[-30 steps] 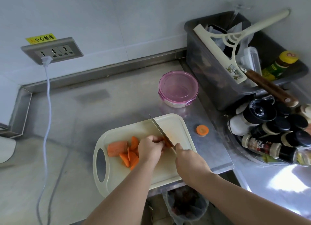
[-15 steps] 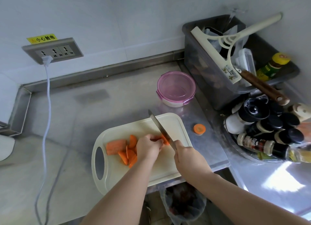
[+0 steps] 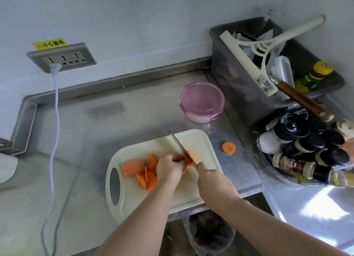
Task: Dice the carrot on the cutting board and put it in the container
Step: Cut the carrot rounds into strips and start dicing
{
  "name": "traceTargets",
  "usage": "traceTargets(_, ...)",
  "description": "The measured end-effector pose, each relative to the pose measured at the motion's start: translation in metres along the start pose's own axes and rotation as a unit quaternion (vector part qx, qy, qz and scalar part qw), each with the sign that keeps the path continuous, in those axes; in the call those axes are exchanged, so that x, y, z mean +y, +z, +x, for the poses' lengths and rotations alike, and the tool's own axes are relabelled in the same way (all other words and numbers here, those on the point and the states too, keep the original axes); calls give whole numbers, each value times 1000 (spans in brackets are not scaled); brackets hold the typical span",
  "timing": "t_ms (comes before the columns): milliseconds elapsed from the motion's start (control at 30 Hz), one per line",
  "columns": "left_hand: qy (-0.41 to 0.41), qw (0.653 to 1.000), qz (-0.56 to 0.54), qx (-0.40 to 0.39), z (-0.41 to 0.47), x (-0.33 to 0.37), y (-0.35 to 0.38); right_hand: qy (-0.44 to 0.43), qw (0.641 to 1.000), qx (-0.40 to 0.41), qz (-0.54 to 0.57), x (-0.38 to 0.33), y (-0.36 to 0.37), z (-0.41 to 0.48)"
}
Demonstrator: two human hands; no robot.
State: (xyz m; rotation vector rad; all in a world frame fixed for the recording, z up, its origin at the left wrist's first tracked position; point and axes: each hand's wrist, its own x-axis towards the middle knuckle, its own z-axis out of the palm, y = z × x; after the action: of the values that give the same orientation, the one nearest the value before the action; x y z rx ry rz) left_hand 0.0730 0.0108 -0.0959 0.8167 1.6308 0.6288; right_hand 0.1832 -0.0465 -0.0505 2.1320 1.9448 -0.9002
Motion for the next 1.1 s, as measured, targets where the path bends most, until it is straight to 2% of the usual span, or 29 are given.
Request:
traceTargets(200, -6, 1000, 12, 2, 3, -2, 0, 6, 1000, -6, 9, 0, 1, 2)
traceTargets(400, 3, 999, 33, 10, 5, -6, 1, 28, 999, -7, -44, 4, 17, 13)
traceTargets(633, 11, 999, 49, 13, 3, -5, 1, 31, 999, -2, 11, 7, 14, 8)
traceTargets(733, 17, 999, 50, 13, 1, -2, 1, 34, 999, 26, 16, 10, 14, 6)
traceTargets(933, 1, 999, 31, 8, 1, -1, 2, 9, 998, 55, -36, 12, 11, 1)
traceTargets(1100, 22, 998, 66, -2, -1, 2, -2, -3, 998, 55, -39, 11, 9, -2)
